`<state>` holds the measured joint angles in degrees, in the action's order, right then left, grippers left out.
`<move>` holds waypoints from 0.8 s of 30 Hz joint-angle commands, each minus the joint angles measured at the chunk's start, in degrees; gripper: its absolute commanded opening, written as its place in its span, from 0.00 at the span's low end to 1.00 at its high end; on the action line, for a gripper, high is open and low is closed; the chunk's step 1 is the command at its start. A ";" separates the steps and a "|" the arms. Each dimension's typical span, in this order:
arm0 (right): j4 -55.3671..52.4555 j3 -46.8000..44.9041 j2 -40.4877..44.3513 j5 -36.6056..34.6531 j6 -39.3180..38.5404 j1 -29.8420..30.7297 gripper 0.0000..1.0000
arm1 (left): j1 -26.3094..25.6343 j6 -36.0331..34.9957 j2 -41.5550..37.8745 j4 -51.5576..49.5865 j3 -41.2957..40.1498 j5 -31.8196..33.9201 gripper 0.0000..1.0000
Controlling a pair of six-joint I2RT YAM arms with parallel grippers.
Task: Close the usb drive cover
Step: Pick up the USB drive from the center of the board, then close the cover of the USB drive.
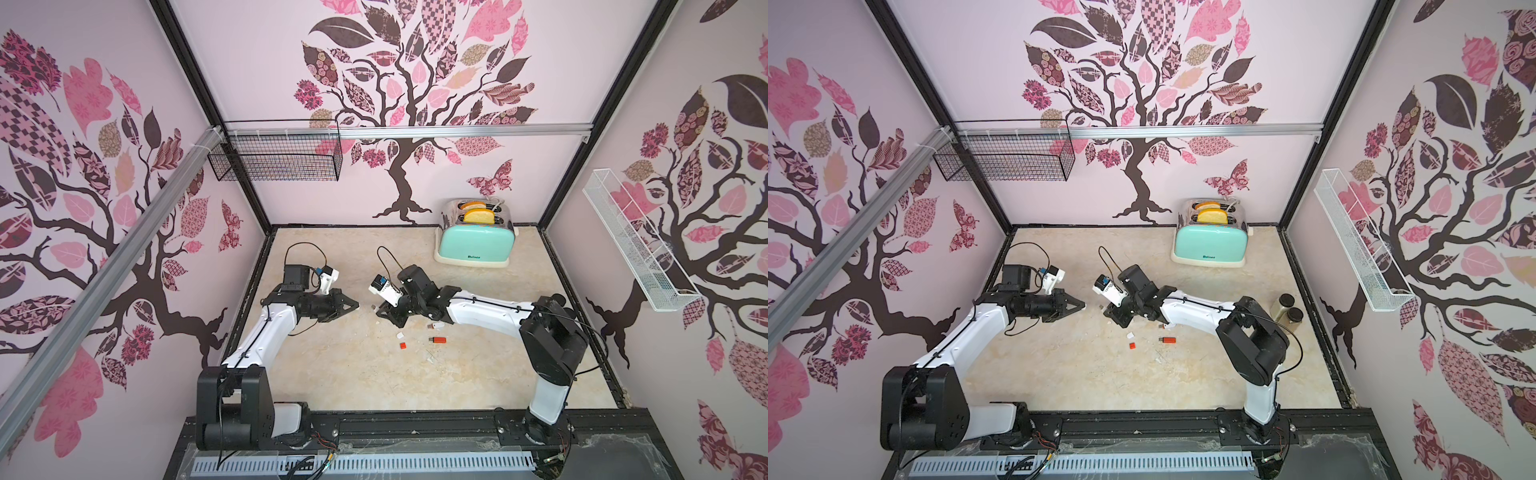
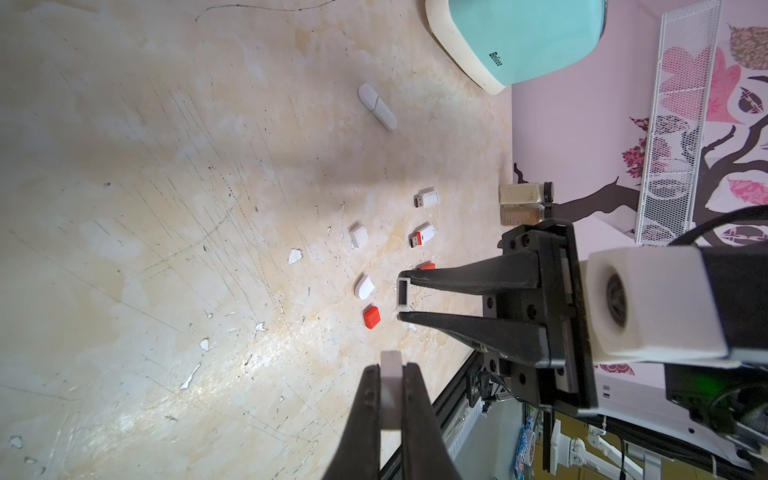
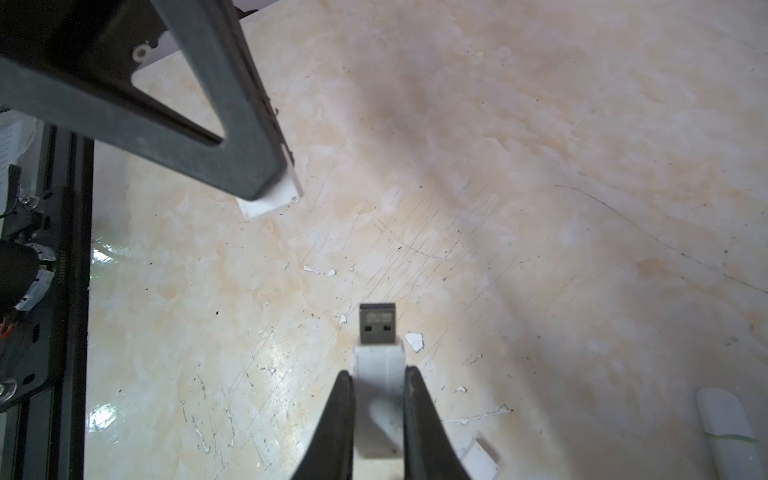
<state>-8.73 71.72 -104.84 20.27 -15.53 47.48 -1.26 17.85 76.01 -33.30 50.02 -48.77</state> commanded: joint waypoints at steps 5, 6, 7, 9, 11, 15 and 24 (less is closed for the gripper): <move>2.44 3.69 -1.37 1.69 -1.81 1.58 0.07 | -0.12 -0.30 -0.40 0.89 -0.80 -1.32 0.00; 2.06 4.21 -1.57 1.66 -2.23 1.79 0.07 | -0.22 -0.76 -0.17 0.33 -0.59 -1.24 0.00; 1.28 4.90 -1.81 1.45 -2.31 1.89 0.07 | -0.23 -0.87 0.01 -0.24 -0.17 -0.96 0.00; 0.39 5.80 -1.99 1.63 -2.38 2.08 0.07 | -0.22 -0.84 0.02 -0.61 0.12 -0.94 0.00; 1.06 5.65 -2.17 2.25 -3.65 2.44 0.07 | -0.71 -0.77 0.21 0.07 -0.06 -1.23 0.00; -1.25 6.89 -2.92 1.40 -5.04 2.80 0.07 | -0.84 -1.67 0.76 -1.68 0.79 -0.51 0.00; 0.96 4.84 -1.44 2.13 -6.68 3.06 0.07 | -1.60 -2.63 1.45 -1.86 0.78 -1.21 0.00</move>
<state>-9.41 76.27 -107.20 21.43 -20.82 50.09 -2.28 16.51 76.82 -34.37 50.04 -49.12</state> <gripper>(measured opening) 0.179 0.094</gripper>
